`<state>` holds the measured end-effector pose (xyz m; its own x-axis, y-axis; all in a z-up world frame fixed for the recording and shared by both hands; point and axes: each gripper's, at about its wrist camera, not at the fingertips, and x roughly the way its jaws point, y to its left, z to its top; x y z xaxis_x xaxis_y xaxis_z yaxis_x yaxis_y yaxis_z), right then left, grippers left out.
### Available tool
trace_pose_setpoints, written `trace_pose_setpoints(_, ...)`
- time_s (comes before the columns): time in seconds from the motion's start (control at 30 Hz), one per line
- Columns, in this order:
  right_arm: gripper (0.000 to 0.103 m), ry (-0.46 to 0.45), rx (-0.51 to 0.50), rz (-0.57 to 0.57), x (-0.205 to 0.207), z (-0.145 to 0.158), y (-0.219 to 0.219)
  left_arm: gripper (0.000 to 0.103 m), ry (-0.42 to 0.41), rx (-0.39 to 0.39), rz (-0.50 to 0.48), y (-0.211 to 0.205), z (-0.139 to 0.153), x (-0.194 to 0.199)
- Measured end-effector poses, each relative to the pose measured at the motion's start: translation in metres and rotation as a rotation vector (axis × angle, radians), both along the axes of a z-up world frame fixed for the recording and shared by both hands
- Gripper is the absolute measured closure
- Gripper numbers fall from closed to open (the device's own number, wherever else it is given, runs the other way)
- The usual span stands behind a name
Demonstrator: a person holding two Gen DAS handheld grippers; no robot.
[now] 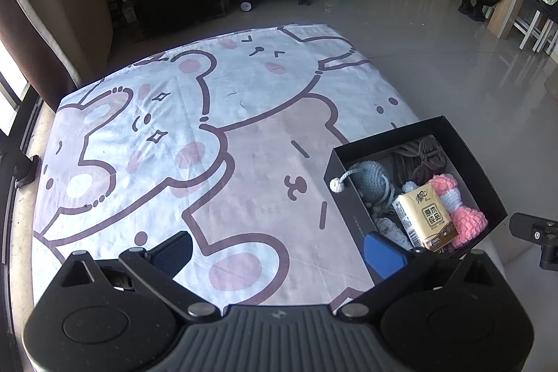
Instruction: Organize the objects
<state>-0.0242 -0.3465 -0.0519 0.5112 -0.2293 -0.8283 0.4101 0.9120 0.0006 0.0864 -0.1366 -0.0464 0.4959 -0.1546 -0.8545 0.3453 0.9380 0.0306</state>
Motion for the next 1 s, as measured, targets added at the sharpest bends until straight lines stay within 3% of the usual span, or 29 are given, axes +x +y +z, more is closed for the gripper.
trace_pose_setpoints(1.0, 0.000, 0.001, 0.006, -0.003, -0.0014, -0.0016, -0.0014, 0.000, 0.000, 0.011, -0.008, -0.0007, -0.0021, -0.0011)
